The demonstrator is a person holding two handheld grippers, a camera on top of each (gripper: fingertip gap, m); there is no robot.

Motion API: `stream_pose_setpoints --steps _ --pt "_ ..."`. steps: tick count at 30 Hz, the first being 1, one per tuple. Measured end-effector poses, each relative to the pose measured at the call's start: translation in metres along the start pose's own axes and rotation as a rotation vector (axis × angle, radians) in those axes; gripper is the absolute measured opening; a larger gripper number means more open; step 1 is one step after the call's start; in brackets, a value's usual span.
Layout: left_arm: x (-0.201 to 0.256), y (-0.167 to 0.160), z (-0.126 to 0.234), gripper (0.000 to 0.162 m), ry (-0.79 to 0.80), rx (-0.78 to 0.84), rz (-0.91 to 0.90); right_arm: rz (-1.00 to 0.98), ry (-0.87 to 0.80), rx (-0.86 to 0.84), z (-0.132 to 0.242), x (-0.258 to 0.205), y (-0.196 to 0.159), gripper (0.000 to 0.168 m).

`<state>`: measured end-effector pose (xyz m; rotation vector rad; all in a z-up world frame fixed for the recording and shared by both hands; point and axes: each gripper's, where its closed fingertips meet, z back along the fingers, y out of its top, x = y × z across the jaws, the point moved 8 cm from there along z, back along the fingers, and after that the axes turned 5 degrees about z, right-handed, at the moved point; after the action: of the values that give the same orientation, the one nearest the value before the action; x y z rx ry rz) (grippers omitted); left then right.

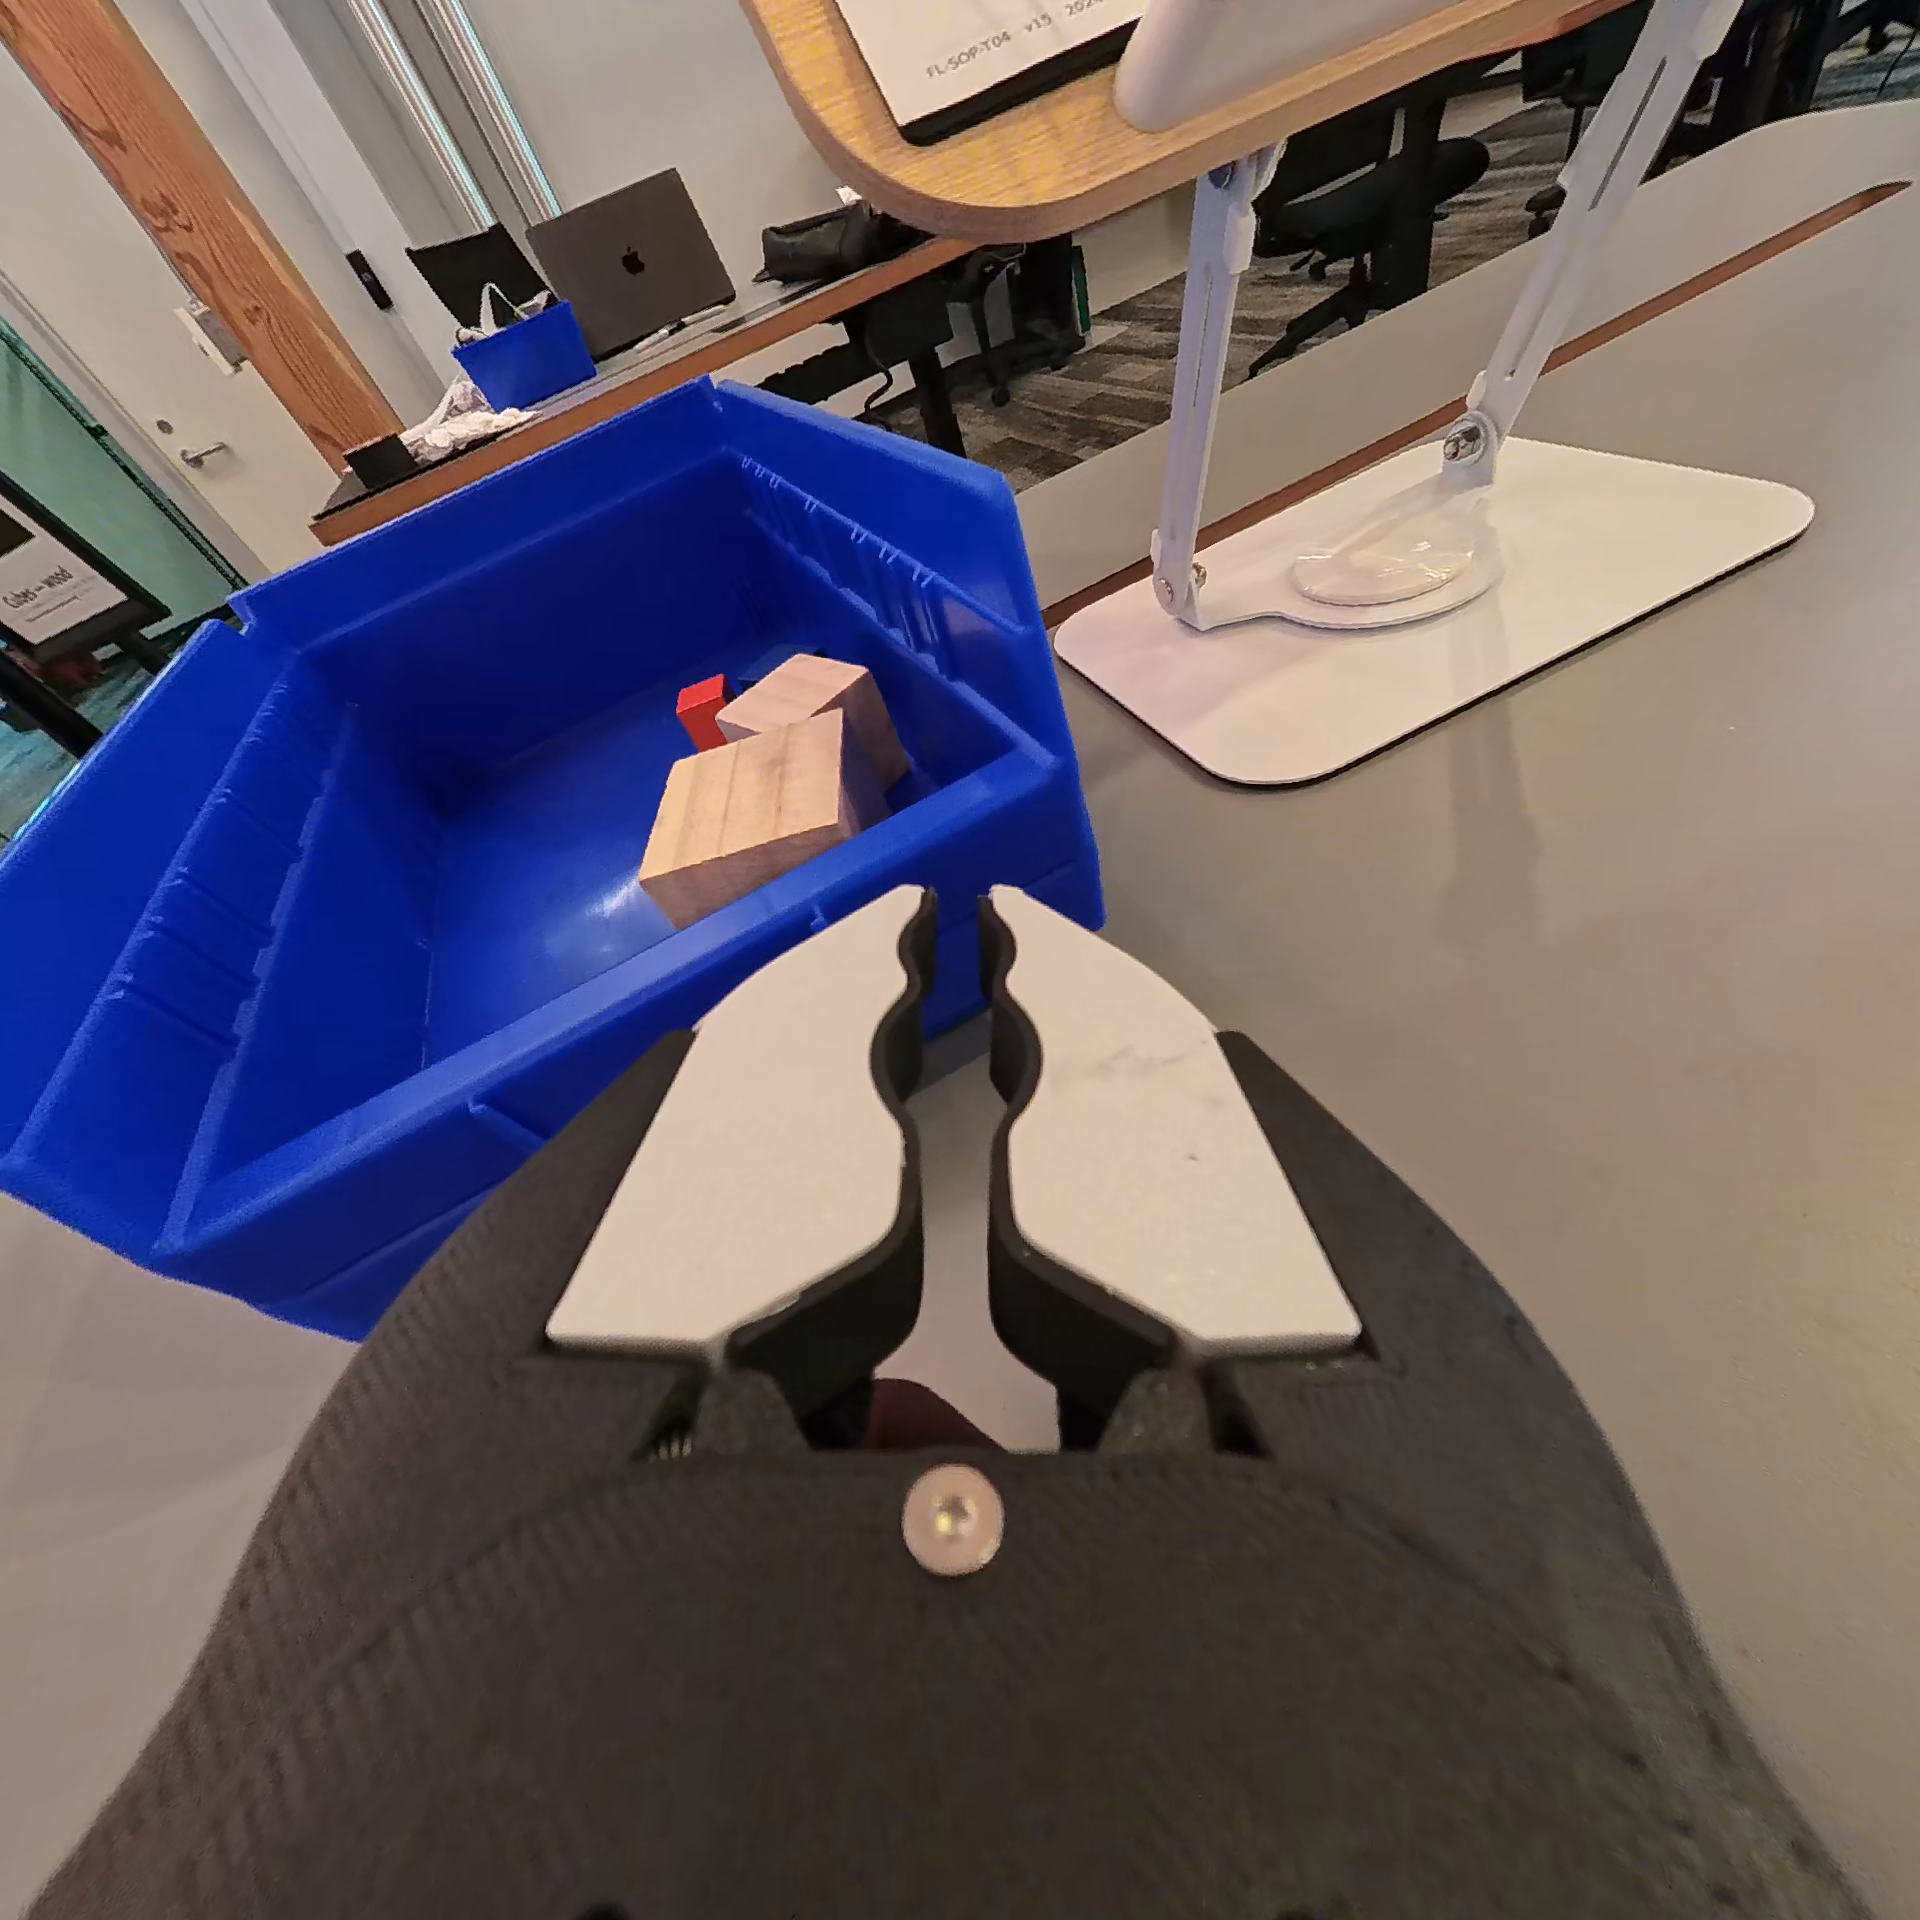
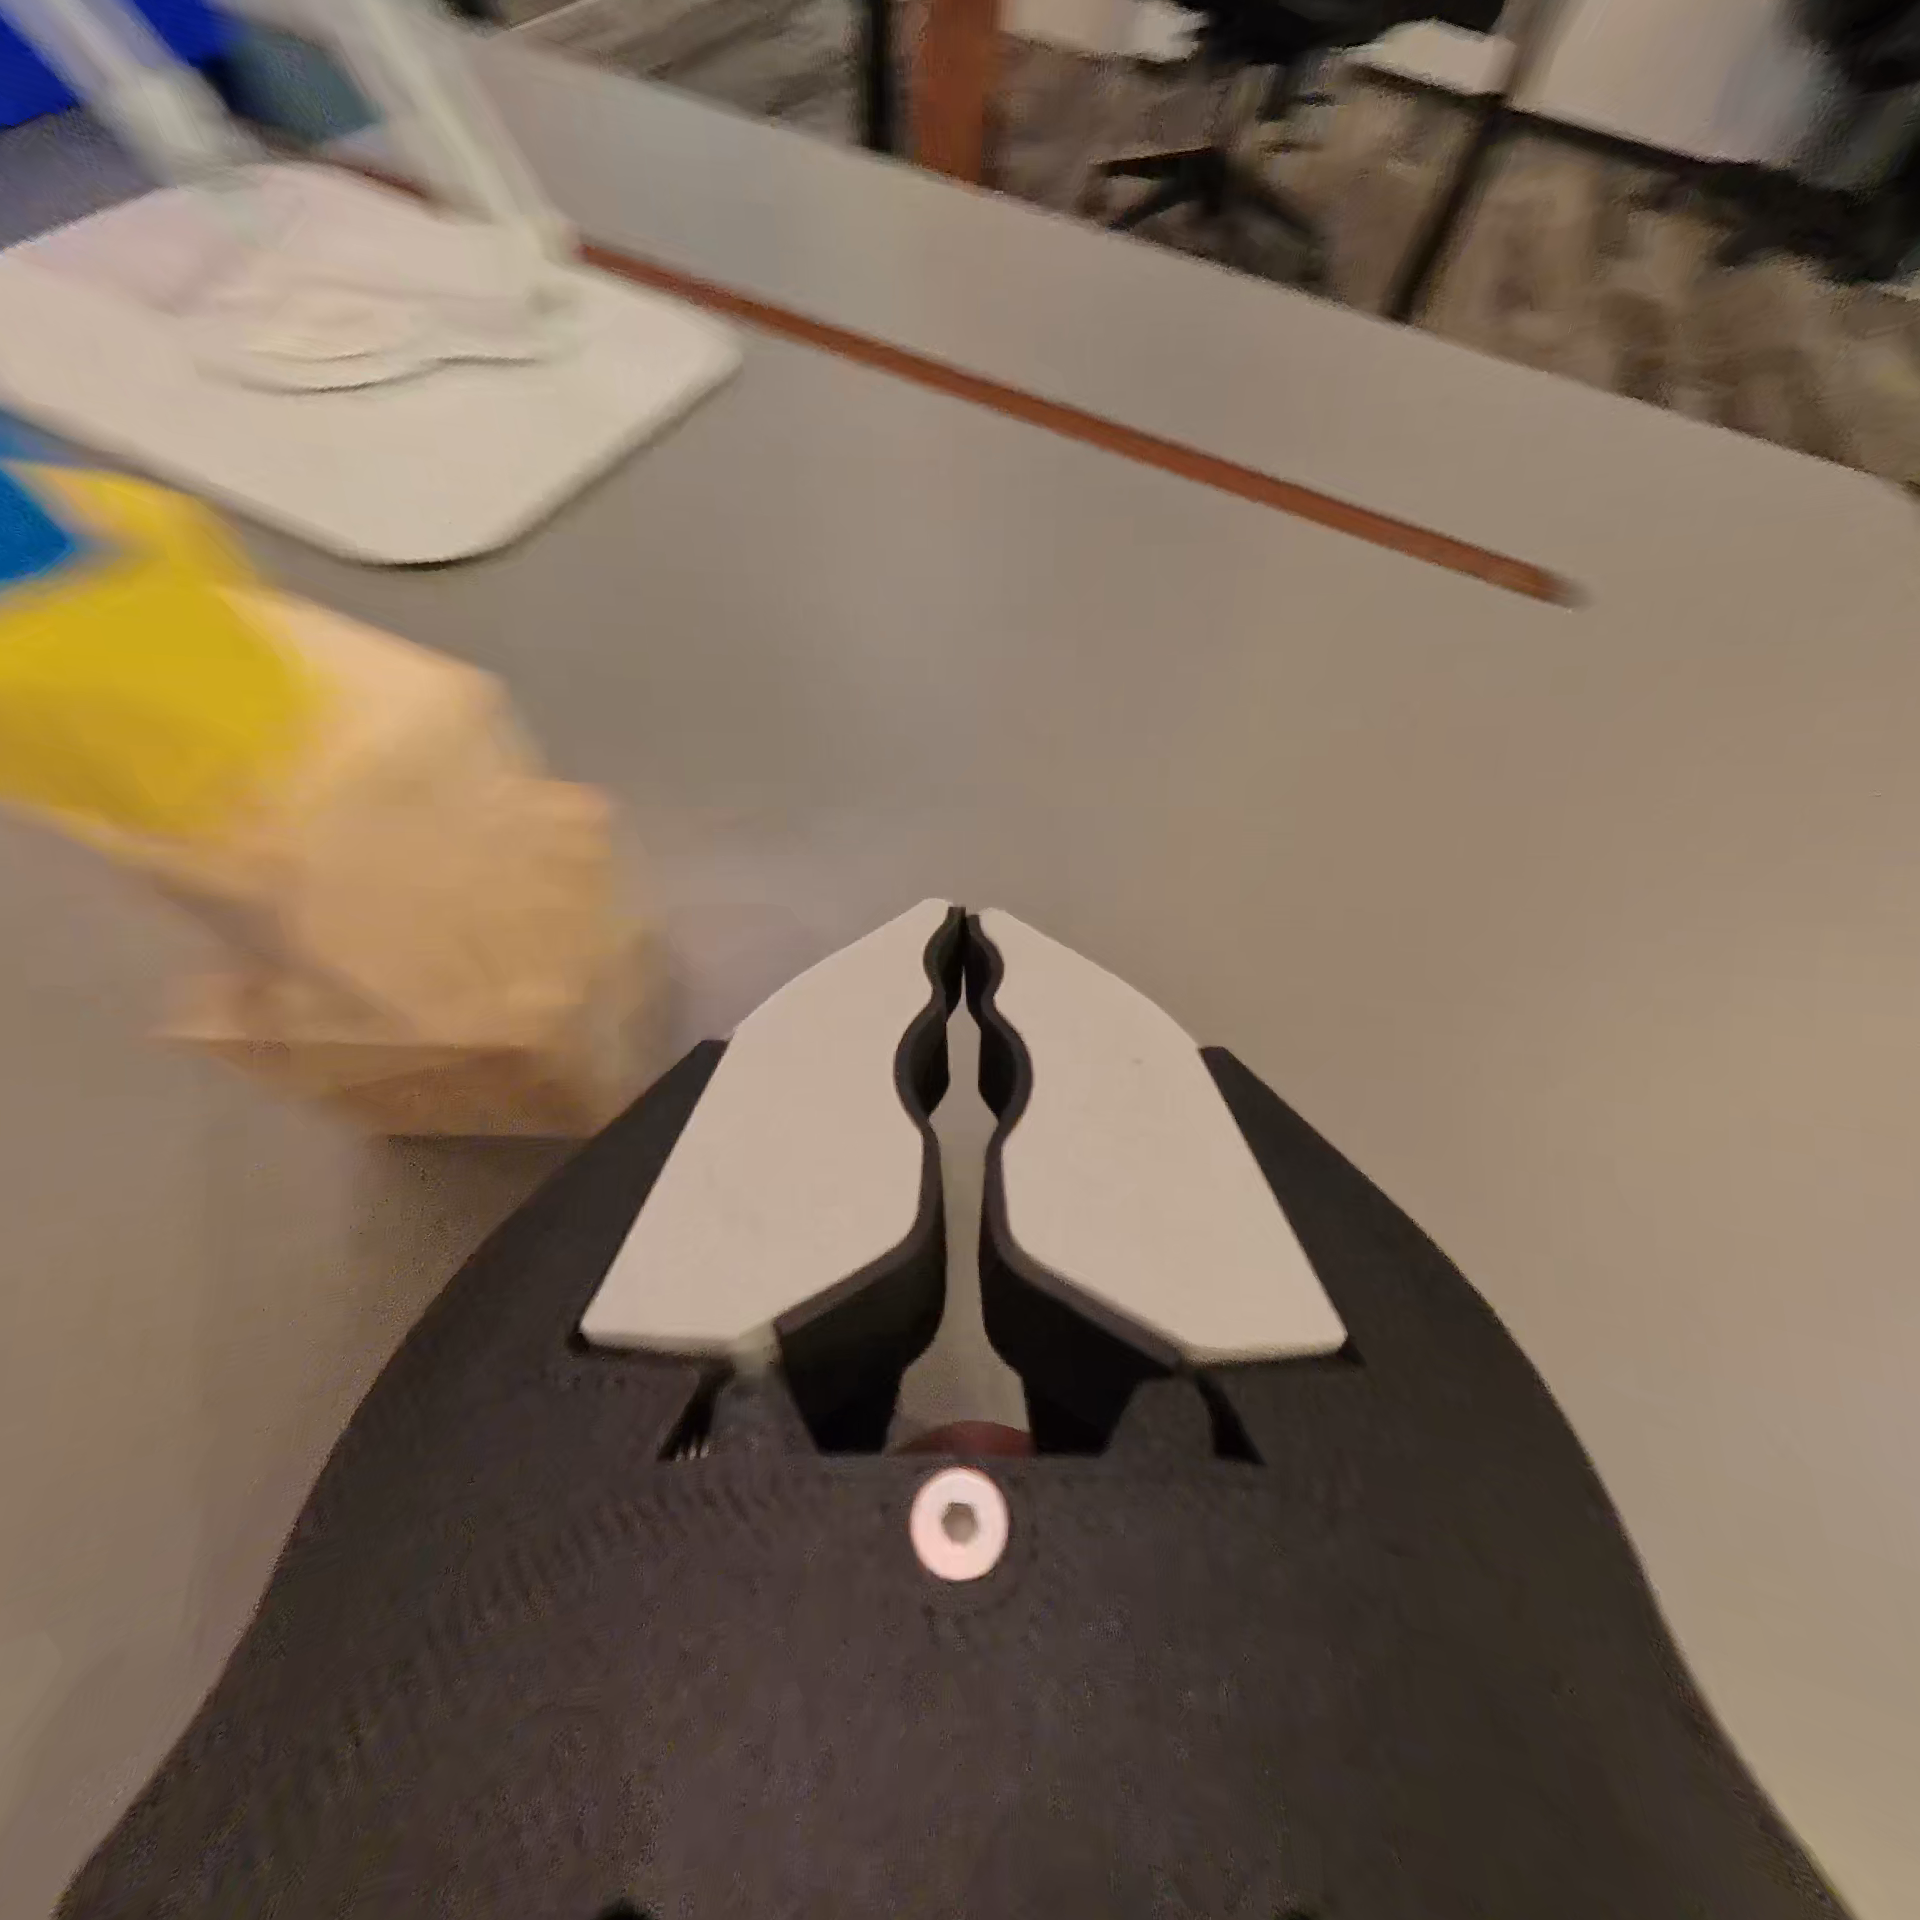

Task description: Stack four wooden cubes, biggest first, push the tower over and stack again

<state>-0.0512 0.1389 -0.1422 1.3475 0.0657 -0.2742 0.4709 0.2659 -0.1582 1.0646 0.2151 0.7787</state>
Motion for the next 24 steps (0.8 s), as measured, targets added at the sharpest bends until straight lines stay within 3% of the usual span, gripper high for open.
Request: stream_pose_setpoints --steps 2,5,13,24 --pt "0.000 0.000 0.000 0.007 0.002 -0.002 -0.003 0.159 0.055 -0.013 -0.015 -0.059 0.022 0.000" --pt "-0.003 -0.001 0.002 0.007 0.015 -0.001 0.001 0.108 0.121 0.064 -0.016 -0.084 0.043 0.000" --pt "-0.018 -0.001 0.007 0.006 0.048 0.024 0.071 0.122 0.099 0.121 0.019 -0.053 0.025 0.000" --pt "-0.007 0.000 0.004 0.012 0.013 0.024 0.019 0.115 0.160 0.101 0.010 -0.046 0.014 0.000"
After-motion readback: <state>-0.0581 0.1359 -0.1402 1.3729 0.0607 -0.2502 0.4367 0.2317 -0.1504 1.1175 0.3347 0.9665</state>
